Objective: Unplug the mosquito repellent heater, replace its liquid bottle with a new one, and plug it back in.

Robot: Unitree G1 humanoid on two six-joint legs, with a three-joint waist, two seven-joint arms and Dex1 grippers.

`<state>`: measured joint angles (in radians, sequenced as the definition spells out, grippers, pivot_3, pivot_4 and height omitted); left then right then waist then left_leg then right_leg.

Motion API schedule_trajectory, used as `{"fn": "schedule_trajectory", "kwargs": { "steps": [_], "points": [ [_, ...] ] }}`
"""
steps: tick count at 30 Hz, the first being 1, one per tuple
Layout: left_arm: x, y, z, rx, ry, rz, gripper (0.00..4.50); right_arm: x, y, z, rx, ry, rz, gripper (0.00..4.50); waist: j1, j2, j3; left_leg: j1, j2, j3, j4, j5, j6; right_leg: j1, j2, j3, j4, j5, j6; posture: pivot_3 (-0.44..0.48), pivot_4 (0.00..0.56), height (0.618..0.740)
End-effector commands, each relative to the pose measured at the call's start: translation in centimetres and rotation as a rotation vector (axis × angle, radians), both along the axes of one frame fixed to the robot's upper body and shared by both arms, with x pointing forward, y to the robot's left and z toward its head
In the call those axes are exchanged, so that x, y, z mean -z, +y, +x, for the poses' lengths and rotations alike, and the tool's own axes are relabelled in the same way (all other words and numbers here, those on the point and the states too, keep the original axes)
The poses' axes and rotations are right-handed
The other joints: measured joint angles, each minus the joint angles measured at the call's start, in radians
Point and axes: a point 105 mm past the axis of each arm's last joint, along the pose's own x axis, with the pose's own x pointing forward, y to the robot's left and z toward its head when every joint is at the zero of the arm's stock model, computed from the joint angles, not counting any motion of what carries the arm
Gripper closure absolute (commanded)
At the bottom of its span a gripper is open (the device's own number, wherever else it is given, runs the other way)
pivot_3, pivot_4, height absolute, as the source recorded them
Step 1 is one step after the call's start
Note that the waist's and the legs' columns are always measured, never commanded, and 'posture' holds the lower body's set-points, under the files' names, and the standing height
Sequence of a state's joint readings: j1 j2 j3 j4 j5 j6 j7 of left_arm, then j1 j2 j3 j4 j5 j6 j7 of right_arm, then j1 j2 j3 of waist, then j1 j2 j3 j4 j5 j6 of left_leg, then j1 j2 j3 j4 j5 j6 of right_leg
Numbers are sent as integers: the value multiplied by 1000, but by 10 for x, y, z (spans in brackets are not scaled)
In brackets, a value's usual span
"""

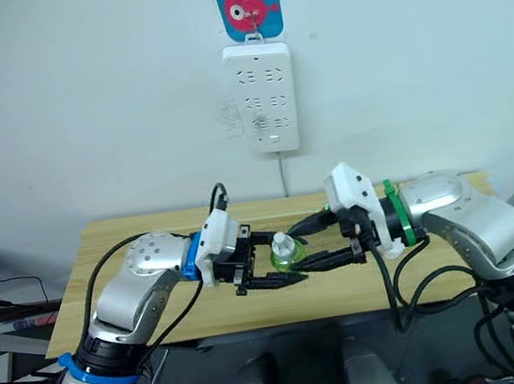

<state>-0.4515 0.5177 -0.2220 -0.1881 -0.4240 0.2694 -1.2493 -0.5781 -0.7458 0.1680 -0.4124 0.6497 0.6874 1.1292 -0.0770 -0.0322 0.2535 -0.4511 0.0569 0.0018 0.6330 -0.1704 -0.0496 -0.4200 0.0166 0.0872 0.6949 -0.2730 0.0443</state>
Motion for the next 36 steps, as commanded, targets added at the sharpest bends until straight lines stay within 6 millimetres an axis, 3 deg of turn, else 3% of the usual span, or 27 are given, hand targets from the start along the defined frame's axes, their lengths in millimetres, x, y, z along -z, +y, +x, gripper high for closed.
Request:
{"fn": "schedule_trajectory", "kwargs": {
  "steps": [1,3,7,13,16,20,23,28,31,36],
  "points": [
    [-8,-1,1,-12,-49,-40,2262,-15,-15,-2,35,-68,-13,562,2,0,0,0,0,0,0,0,0,0,0,0,0,0,0,-74,187,740],
    [-6,-1,4,-30,-49,-43,2262,-16,-22,-6,74,-77,-19,0,5,0,0,0,0,0,0,0,0,0,0,0,0,0,0,-78,188,740],
    [-3,-2,8,-46,-53,-48,2262,-16,-15,-13,180,-118,43,0,5,0,0,0,0,0,0,0,0,0,0,0,0,0,0,-98,194,740],
    [-2,-8,9,-35,-56,-57,2262,-14,20,-13,324,-130,185,0,-6,0,-1,0,0,0,0,0,0,0,0,1,1,0,0,-108,189,740],
    [-2,-10,7,-13,-60,-55,2262,-10,26,-3,380,-144,201,0,-7,0,-1,0,0,0,0,0,0,-1,0,1,1,0,0,-109,190,740],
    [-3,-11,5,-9,-57,-58,2262,-6,16,8,436,-153,180,0,-5,0,-1,0,-1,0,0,0,0,0,0,1,1,0,0,-107,190,740],
    [-3,-9,4,-8,-64,-50,2262,-11,-15,17,474,-149,110,0,-5,0,-1,0,-1,1,0,0,0,0,0,1,1,0,0,-100,188,740],
    [-4,-7,6,-19,-62,-49,2262,-17,-29,-3,370,-54,33,0,-5,0,-1,0,-1,1,0,0,0,0,0,1,1,0,0,-106,186,740],
    [-4,-8,7,-22,-60,-50,2262,-17,-18,-17,306,-38,41,0,-7,0,-1,0,0,0,0,0,0,0,0,1,1,0,0,-109,188,740],
    [-4,-10,7,-20,-58,-53,2262,-18,12,-11,320,-83,118,0,-11,0,-2,1,1,0,0,0,0,-1,2,1,1,0,0,-113,191,740]
  ]
}}
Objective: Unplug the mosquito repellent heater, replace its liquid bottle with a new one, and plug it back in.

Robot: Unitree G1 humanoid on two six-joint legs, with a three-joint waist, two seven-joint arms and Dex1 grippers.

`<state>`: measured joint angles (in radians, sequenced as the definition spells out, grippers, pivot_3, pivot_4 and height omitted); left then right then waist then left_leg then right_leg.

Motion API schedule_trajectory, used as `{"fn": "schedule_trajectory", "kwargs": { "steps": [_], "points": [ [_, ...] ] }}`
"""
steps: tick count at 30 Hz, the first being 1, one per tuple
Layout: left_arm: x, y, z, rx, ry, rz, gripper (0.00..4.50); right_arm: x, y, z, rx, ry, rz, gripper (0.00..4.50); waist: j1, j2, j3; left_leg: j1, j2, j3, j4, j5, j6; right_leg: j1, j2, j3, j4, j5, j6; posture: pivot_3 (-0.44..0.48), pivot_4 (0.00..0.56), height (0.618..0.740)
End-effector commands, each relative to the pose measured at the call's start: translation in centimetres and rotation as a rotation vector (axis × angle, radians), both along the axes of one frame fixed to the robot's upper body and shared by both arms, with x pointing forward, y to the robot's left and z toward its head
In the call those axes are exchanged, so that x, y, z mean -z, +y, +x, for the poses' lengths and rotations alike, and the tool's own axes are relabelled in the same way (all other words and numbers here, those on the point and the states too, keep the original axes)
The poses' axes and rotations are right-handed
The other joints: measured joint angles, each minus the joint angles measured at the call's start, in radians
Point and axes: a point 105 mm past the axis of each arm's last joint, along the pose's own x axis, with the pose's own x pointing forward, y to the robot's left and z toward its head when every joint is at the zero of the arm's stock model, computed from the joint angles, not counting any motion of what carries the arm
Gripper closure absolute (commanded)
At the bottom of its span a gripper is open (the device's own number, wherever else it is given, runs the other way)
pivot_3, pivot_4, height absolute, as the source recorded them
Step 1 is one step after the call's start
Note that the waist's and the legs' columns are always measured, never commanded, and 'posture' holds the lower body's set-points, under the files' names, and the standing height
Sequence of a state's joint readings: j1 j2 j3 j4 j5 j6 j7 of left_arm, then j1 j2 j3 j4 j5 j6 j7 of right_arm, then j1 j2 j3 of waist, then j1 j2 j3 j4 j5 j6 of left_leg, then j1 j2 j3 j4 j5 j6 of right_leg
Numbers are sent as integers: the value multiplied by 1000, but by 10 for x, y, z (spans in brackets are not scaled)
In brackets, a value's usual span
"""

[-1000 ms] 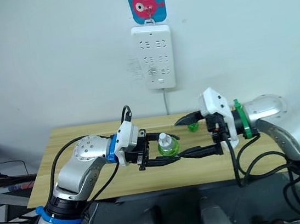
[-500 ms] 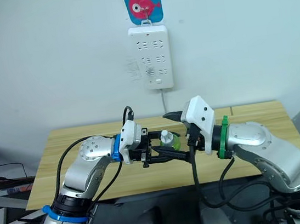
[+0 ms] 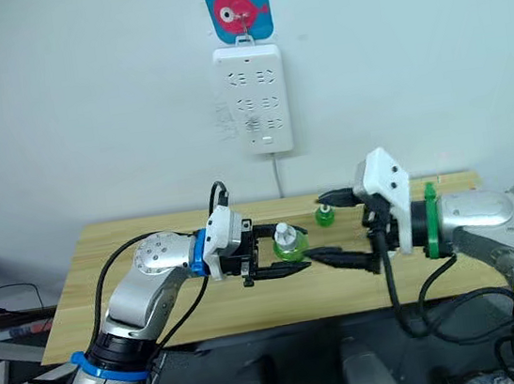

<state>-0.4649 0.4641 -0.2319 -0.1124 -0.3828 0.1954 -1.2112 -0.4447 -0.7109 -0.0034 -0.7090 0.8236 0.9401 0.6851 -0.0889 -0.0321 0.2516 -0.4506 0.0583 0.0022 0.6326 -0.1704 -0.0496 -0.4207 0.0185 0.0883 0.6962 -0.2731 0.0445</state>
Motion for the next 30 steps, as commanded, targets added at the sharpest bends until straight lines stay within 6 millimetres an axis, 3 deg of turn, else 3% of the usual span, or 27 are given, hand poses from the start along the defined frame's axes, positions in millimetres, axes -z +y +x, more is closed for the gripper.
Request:
{"fn": "schedule_trajectory", "kwargs": {
  "steps": [1,4,7,16,22,30],
  "points": [
    [-8,-4,-5,27,-31,-16,2262,-6,18,6,29,-91,22,0,1,0,0,0,0,0,0,0,0,0,0,0,0,0,0,-113,191,740],
    [-9,-6,-7,34,-32,-17,2262,-5,26,22,87,-128,36,0,1,-1,-1,0,0,0,0,0,0,0,-1,0,0,0,0,-108,193,740],
    [-10,-7,-8,39,-33,-21,2262,-6,17,30,123,-140,25,0,7,-1,-1,-1,-1,0,0,0,0,0,-1,0,0,0,0,-102,193,740],
    [-6,-1,-8,26,-31,-10,2262,-11,-33,14,84,-59,-90,0,6,-1,-1,-1,-2,0,0,0,0,0,-2,0,-1,0,0,-112,188,740],
    [-2,-1,-7,36,-38,4,2262,-20,-11,-5,-32,1,7,0,0,-1,-1,0,0,1,0,0,0,0,0,0,-1,0,0,-126,186,740],
    [-2,-3,-6,46,-47,9,2262,-8,16,4,-26,11,22,0,2,-1,-1,-1,0,1,0,0,0,0,-1,0,-1,0,0,-133,186,740]
  ]
}}
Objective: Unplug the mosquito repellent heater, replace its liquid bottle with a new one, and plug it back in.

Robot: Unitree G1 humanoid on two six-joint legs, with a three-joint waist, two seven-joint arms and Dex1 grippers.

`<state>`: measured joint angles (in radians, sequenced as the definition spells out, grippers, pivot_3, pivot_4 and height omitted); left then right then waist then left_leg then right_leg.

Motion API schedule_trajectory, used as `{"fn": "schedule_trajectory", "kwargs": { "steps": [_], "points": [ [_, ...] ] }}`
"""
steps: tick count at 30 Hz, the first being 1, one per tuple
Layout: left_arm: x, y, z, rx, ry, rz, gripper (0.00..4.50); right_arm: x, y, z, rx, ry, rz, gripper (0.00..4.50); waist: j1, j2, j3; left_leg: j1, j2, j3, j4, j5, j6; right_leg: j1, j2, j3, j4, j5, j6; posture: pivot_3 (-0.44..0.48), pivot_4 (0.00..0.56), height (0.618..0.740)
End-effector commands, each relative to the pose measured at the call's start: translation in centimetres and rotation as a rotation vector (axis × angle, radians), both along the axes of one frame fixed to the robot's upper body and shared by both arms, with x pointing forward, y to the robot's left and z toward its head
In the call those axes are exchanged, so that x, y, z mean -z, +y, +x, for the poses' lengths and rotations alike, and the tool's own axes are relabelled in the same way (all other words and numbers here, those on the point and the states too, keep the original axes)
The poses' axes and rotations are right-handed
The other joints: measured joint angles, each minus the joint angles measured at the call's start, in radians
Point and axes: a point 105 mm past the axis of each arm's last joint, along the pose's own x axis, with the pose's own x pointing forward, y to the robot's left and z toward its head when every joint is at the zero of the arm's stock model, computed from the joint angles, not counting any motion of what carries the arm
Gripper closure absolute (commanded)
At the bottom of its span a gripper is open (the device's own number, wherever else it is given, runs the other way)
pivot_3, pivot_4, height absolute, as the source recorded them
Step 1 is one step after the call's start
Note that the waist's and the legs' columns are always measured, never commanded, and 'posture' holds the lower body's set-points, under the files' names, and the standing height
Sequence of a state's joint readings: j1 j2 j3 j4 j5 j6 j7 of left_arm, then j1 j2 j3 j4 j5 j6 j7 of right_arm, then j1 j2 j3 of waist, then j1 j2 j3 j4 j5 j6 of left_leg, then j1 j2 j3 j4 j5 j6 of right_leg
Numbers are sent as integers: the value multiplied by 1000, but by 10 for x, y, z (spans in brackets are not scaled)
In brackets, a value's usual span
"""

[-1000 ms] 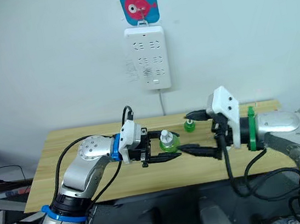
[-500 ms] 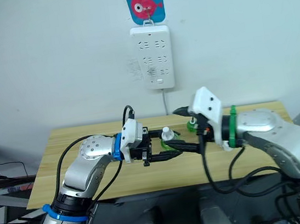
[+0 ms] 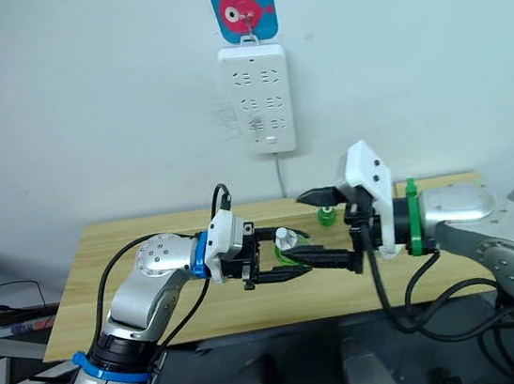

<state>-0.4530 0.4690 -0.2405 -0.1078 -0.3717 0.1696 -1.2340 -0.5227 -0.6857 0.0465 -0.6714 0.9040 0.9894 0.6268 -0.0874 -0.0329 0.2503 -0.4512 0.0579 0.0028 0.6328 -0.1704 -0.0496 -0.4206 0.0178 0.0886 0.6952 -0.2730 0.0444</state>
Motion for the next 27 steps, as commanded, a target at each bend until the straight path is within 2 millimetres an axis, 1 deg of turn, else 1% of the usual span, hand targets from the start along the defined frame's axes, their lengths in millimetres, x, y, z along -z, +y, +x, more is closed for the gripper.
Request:
{"fn": "schedule_trajectory", "kwargs": {
  "steps": [1,3,4,7,11,13,14,15,16,18,21,23,25,27],
  "points": [
    [-7,-4,-3,25,-39,-8,2262,-4,4,3,9,-44,5,169,1,0,0,0,0,0,0,0,0,0,0,0,0,0,0,-134,187,740],
    [-7,-4,-2,23,-34,-9,2262,-3,6,1,-12,-45,0,564,1,0,0,0,0,0,0,0,0,0,0,0,0,0,0,-134,188,740],
    [-7,-4,-2,23,-33,-7,2262,-2,7,0,-21,-46,-1,876,0,0,0,0,0,0,0,0,0,0,0,0,0,0,0,-134,188,740],
    [-6,-3,-2,19,-26,1,2262,-3,8,-5,-53,-46,7,1933,0,0,0,0,0,0,0,0,0,0,0,0,0,0,0,-138,194,740],
    [-5,-2,1,6,-9,7,2262,-3,9,-11,-87,-37,20,3476,0,0,0,0,0,0,0,0,0,0,0,0,0,0,0,-144,198,740],
    [-3,-1,3,6,-9,17,2262,-4,9,-12,-95,-41,27,3537,0,0,0,0,0,0,0,0,0,0,0,0,0,0,0,-148,201,740],
    [-1,0,4,6,-13,26,2262,-7,7,-10,-91,-53,38,3669,0,0,0,0,0,0,0,0,0,0,0,0,0,0,0,-149,204,740],
    [0,1,5,7,-16,33,2262,-10,5,-8,-89,-61,46,3984,0,0,0,0,0,0,0,0,0,0,0,0,0,0,0,-150,206,740],
    [0,1,6,6,-18,37,2262,-13,4,-7,-85,-70,54,4178,0,0,0,0,0,0,0,0,0,0,0,0,0,0,0,-151,209,740],
    [4,3,8,3,-23,52,2262,-21,0,-1,-71,-85,70,4222,0,0,0,0,0,0,0,0,0,0,0,0,0,0,0,-153,214,740],
    [23,10,13,-29,-25,92,2262,-34,-9,13,-36,-104,90,4222,-1,0,0,0,0,0,0,0,0,0,0,0,0,0,0,-153,224,740],
    [26,10,15,-55,-20,81,2262,-32,-13,18,-23,-98,86,4222,-1,0,0,0,0,0,0,0,0,0,0,0,0,0,0,-149,224,740],
    [26,10,17,-74,-25,75,2262,-32,-14,18,-23,-80,116,4222,0,0,0,0,1,0,-1,0,0,0,0,0,-1,0,0,-143,228,740],
    [30,15,21,-105,-32,84,2262,-34,-15,18,-10,-83,133,4222,1,0,0,0,1,0,-1,0,0,0,0,0,-1,0,0,-141,229,740]
  ]
}}
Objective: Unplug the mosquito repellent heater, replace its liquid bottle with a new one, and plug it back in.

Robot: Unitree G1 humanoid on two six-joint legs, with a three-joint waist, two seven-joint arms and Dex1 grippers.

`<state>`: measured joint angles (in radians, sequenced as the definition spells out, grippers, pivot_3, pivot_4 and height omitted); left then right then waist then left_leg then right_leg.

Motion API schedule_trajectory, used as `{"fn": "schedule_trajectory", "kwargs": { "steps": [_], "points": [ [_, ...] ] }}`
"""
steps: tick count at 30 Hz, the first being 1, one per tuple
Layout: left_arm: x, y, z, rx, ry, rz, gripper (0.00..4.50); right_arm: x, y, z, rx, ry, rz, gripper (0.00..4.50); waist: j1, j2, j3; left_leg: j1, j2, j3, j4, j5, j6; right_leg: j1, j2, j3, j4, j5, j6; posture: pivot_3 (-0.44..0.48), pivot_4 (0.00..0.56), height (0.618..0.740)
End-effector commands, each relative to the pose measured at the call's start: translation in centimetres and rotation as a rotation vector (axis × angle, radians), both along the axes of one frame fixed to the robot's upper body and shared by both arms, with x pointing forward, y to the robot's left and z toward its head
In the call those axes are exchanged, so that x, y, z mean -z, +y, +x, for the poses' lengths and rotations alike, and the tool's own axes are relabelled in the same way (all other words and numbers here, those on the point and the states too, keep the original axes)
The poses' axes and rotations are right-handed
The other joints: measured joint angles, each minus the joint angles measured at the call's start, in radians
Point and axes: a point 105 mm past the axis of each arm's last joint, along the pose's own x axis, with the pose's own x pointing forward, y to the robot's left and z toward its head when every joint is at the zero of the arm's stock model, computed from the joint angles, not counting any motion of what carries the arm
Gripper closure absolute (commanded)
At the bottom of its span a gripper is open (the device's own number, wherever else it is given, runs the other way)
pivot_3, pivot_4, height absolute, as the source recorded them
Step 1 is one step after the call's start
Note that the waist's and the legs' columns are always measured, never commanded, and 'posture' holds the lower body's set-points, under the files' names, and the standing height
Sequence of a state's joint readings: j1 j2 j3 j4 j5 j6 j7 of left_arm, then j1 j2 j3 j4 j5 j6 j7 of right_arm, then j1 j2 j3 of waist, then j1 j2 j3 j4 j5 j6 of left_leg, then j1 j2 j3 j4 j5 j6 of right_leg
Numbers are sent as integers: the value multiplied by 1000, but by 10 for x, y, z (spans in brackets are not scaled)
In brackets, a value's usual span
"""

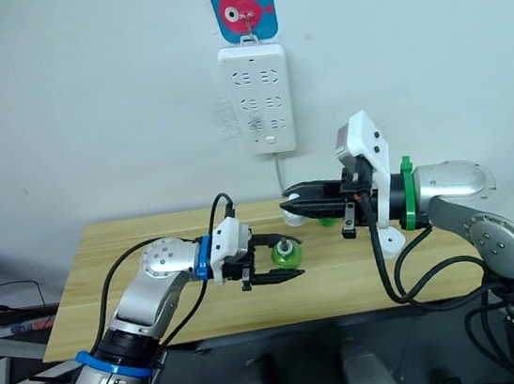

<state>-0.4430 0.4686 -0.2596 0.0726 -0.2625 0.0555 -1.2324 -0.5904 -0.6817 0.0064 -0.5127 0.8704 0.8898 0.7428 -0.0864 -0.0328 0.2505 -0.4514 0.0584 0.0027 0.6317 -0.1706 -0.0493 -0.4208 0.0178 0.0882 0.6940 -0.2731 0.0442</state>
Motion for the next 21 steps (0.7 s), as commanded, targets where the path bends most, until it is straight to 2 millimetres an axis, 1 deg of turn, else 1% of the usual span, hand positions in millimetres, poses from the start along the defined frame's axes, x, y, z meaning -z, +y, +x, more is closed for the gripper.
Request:
{"fn": "schedule_trajectory", "kwargs": {
  "steps": [1,2,4,6,9,11,14,17,18,21],
  "points": [
    [-5,4,4,-26,-59,-8,2262,-12,-3,-5,5,-48,45,4222,0,0,0,0,0,0,0,0,0,0,0,0,0,0,0,-141,232,740],
    [-3,9,6,-54,-57,-2,2262,-7,-5,-1,41,-61,27,4222,0,0,0,0,0,0,0,0,0,0,0,1,0,0,0,-141,234,740],
    [3,22,10,-122,-48,5,2262,12,-11,10,150,-70,17,4222,0,0,0,0,0,0,0,0,0,0,0,0,0,0,0,-139,241,740],
    [7,32,9,-173,-46,16,2262,40,-17,22,264,-85,2,4222,0,0,0,1,1,0,-1,0,0,0,0,0,-1,0,0,-128,257,740],
    [14,42,0,-205,-27,46,2262,91,-22,33,384,-137,-52,4222,0,0,2,1,1,1,-2,0,0,-1,0,1,-1,0,0,-98,283,740],
    [17,47,-7,-216,-14,62,2262,114,-24,38,437,-155,-56,4222,2,1,5,1,1,2,-2,0,0,-1,0,1,-1,-1,0,-83,294,740],
    [17,54,-17,-225,7,83,2262,139,-26,53,503,-173,-51,4222,4,3,13,2,2,3,-2,0,0,-1,0,2,-1,-2,-2,-57,316,740],
    [14,57,-22,-229,16,91,2262,152,-28,65,554,-171,-35,4222,6,5,23,4,2,4,-2,0,0,0,0,3,0,-2,-3,-39,329,740],
    [13,58,-24,-230,17,93,2262,157,-28,69,564,-175,-44,4222,8,4,27,4,2,4,-2,0,0,0,1,3,1,-2,-4,-18,342,740],
    [7,59,-27,-236,23,95,2262,176,-34,87,628,-165,-73,4222,16,5,42,5,2,4,-2,0,0,0,1,3,2,-3,-5,3,355,740]
  ]
}}
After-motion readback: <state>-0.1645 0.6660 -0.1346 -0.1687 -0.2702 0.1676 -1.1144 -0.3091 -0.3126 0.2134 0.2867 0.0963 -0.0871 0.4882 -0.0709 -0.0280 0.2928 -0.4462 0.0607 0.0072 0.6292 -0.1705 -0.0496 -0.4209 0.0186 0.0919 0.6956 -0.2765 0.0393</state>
